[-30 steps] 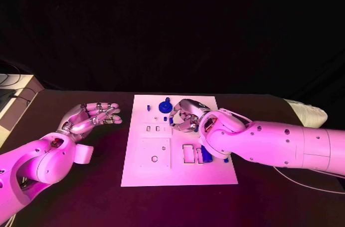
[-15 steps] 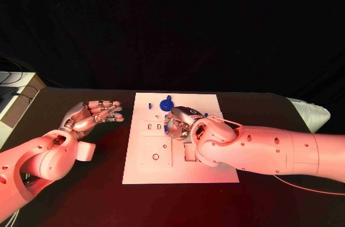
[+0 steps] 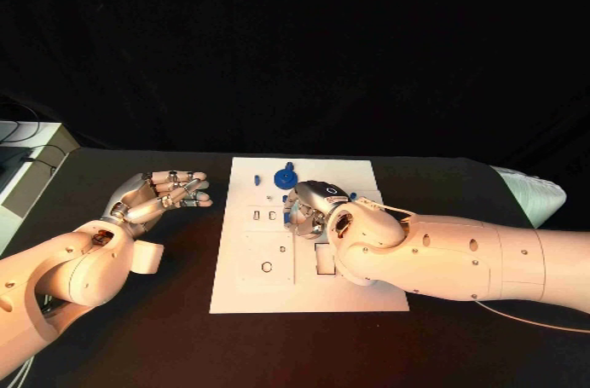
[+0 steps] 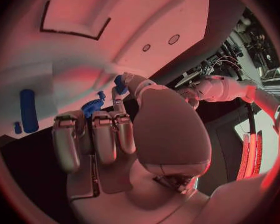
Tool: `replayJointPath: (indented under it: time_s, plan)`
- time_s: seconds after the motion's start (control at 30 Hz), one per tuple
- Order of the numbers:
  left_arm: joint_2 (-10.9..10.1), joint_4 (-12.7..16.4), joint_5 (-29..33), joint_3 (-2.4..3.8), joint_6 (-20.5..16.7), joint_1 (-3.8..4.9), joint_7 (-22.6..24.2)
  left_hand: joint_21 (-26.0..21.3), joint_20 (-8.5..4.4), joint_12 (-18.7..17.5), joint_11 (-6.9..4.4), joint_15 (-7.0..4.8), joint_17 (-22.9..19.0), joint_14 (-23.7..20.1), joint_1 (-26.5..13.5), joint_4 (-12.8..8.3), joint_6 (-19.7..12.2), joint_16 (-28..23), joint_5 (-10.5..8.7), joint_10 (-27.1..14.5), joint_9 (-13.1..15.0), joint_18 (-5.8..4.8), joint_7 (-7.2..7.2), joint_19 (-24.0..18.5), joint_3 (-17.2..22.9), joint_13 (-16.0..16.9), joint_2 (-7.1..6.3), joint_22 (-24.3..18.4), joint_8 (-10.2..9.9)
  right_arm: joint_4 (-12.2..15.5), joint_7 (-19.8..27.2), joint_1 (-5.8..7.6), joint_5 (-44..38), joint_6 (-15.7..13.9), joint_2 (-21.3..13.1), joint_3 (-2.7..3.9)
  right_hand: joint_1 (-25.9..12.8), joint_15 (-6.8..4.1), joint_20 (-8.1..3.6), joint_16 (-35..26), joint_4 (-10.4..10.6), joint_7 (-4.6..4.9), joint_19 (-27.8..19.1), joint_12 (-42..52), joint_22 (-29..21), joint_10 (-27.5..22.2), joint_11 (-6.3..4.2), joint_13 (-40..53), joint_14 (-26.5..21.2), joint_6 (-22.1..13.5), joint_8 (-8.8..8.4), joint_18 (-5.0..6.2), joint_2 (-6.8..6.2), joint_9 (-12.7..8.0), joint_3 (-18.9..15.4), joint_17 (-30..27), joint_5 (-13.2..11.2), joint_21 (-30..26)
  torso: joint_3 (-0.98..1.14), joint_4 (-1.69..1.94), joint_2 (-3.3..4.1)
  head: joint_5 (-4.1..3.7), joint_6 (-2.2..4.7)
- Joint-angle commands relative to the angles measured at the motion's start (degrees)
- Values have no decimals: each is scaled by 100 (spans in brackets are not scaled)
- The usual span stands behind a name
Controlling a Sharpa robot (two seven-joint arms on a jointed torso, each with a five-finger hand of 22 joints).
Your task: Assemble the parts on the task board
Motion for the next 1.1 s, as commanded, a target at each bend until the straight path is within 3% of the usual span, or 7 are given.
replayJointPath:
  time_s: [0.03,0.37,0.63,1.1]
  plan:
    - [5,7,-9,5,103,-1,22,17,17,-9,14,2,5,-37,-18,4,14,-20,-22,11,-2,43,12,-40,22,-1,-21,5,-32,10,-56,-10,-222,-87,-3,0,-54,-30,-41,24,26,-3,557,13,1443,610,-35,1506,616,26,13,-20,11,-13,7,1510,20,-30,0,5,0,-2,-7]
    - [-1,8,-12,5,107,-2,16,17,17,-9,14,2,5,-37,-18,4,14,-20,-22,11,-2,43,12,-40,22,-1,-21,5,-32,-93,-91,-14,-334,-170,41,0,-60,-31,-41,24,28,-5,556,13,1441,610,-36,1506,616,29,16,-19,11,-11,9,1510,27,-32,-2,-1,4,-12,-3]
    - [6,1,-14,5,117,-3,12,19,20,-10,16,4,11,-46,-27,3,14,-26,-22,10,-2,42,13,-55,25,-2,-23,7,-34,-233,-119,-21,-402,-191,121,1,-70,-32,-41,24,32,-6,557,13,1443,610,-37,1506,616,30,19,-20,7,-10,10,1510,34,-30,-4,16,-2,-18,-20]
    - [13,-20,-18,5,130,-6,0,19,20,-10,16,4,11,-46,-27,3,14,-26,-22,10,-2,42,13,-55,25,-2,-23,7,-34,-377,-137,-46,-415,-145,152,1,-94,-34,-42,24,40,-8,555,13,1440,610,-39,1506,616,29,23,-19,-4,-9,9,1510,43,-34,0,3,-1,-9,-34]
